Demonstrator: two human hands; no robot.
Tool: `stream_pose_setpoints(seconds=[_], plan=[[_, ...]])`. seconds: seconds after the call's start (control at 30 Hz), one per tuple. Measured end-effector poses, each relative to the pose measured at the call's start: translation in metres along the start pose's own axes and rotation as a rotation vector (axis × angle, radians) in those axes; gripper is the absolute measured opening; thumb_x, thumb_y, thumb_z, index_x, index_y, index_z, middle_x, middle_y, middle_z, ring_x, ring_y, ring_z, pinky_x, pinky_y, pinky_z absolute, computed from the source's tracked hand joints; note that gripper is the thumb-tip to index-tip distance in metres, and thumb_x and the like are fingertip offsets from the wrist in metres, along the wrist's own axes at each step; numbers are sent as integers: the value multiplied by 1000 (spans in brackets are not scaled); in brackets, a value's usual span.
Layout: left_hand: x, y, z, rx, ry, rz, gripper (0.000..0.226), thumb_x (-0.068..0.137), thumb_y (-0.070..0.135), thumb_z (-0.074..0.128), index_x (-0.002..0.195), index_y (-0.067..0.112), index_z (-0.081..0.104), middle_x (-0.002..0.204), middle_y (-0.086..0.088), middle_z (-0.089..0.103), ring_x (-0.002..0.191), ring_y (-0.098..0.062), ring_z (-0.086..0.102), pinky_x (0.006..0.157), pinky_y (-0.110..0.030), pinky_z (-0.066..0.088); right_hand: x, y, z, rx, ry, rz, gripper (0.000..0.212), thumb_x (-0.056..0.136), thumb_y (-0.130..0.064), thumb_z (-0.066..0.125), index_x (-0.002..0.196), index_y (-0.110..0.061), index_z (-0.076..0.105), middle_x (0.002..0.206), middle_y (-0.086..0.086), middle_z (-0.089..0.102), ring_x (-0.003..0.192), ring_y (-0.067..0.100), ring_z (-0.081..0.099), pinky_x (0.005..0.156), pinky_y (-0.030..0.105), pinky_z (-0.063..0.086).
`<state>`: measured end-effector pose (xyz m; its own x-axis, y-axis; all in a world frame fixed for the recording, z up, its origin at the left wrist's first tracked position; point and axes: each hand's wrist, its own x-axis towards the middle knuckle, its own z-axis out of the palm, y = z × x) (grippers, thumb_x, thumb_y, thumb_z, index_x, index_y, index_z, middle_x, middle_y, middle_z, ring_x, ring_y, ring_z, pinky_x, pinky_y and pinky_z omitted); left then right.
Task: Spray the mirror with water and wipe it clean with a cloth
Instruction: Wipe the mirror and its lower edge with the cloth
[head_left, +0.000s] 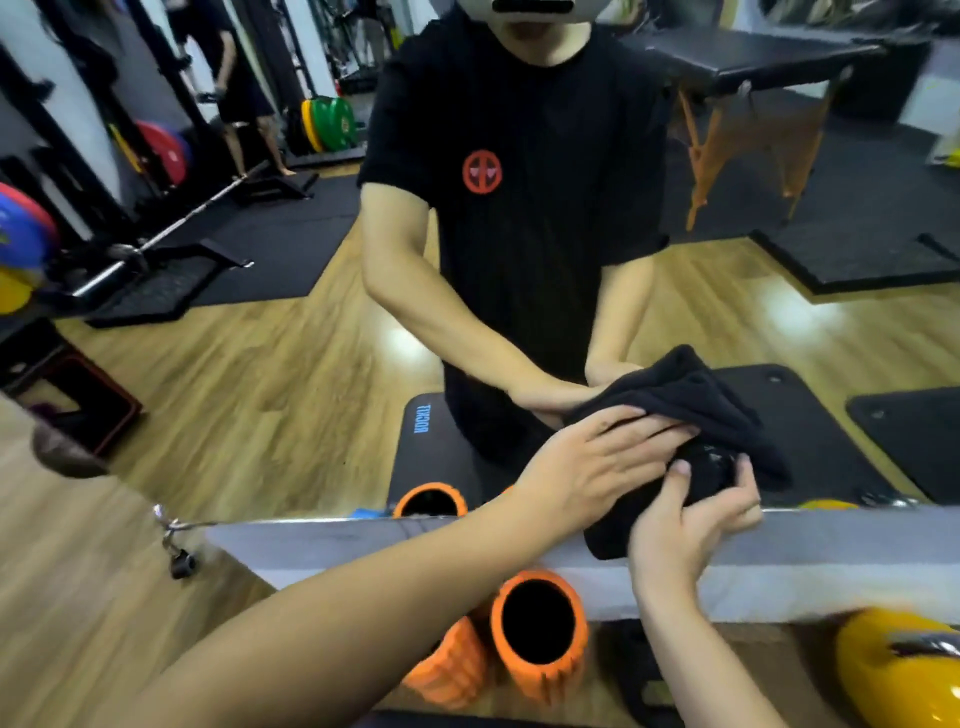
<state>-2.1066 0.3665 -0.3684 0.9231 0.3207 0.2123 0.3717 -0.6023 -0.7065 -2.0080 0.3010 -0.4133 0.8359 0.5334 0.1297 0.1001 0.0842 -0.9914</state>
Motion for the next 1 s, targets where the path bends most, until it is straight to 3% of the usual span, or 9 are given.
stream_pose_setpoints(seconds=[0.1, 0.17, 0.27, 0.33, 0.4, 0.6, 0.77, 0.9, 1.0], plan=[[-78, -31, 9, -11, -32, -43, 64, 100, 29, 45, 161, 22, 25, 170, 6, 21, 155, -21, 9, 128, -45, -9, -69, -6, 43, 13, -134, -13, 66, 93, -41, 49, 150, -24, 20, 149, 13, 19, 139, 38, 30, 110, 59, 39], [-130, -47, 13, -52, -15, -106, 58, 98, 24, 45, 156, 21, 39, 166, 5, 32, 153, -21, 17, 129, -44, -4, -114, -13, 69, 37, -220, -3, 70, 94, -34, 52, 152, -14, 18, 149, 18, 19, 139, 35, 28, 113, 53, 35], [-201, -64, 20, -83, -38, -211, 55, 96, 21, 52, 150, 18, 50, 164, 1, 37, 152, -24, 25, 129, -48, 7, -170, -21, 98, 30, -361, -8, 71, 96, -5, 61, 154, -4, 20, 149, 23, 17, 131, 19, 28, 113, 34, 32], [-241, -71, 24, -97, -82, -292, 61, 91, 22, 56, 151, 16, 47, 163, -3, 37, 151, -27, 30, 127, -51, 15, -199, -20, 111, 10, -484, -52, 76, 93, 0, 63, 155, -5, 19, 149, 22, 17, 123, 10, 31, 106, 9, 30], [-272, -75, 27, -137, -116, -375, 64, 92, 26, 57, 154, 17, 44, 163, -4, 38, 152, -28, 32, 125, -53, 21, -218, -17, 117, -10, -596, -108, 82, 93, -4, 65, 158, -12, 16, 151, 15, 12, 129, 15, 31, 102, 0, 26], [-277, -28, 37, -488, -96, -690, 77, 97, 41, 45, 163, 17, 15, 167, -7, 19, 158, -32, 9, 127, -53, 7, -210, 8, 98, -104, -787, -313, 95, 97, -20, 64, 155, -49, -6, 159, -13, -2, 150, 16, 15, 117, 28, 27], [-223, 6, 49, -509, -85, -659, 79, 93, 35, 47, 162, 12, 15, 167, -10, 17, 159, -32, -7, 126, -58, 2, -169, 25, 64, -98, -787, -258, 84, 98, -29, 61, 154, -52, 4, 155, -30, -8, 149, 3, 15, 111, 21, 26], [-158, 24, 45, -490, -35, -500, 74, 89, 30, 56, 158, 14, 32, 163, -4, 34, 157, -27, 13, 127, -53, 4, -120, 41, 29, -76, -647, -131, 66, 98, -51, 46, 155, -44, 15, 154, -23, 3, 144, -9, 19, 115, 22, 22], [-100, 43, 43, -458, -39, -371, 67, 89, 26, 51, 154, 17, 43, 160, 0, 44, 151, -23, 30, 126, -49, 6, -73, 45, 2, 11, -470, 74, 75, 86, -68, 35, 154, -38, 21, 160, -6, 9, 136, -4, 30, 114, 31, 25]])
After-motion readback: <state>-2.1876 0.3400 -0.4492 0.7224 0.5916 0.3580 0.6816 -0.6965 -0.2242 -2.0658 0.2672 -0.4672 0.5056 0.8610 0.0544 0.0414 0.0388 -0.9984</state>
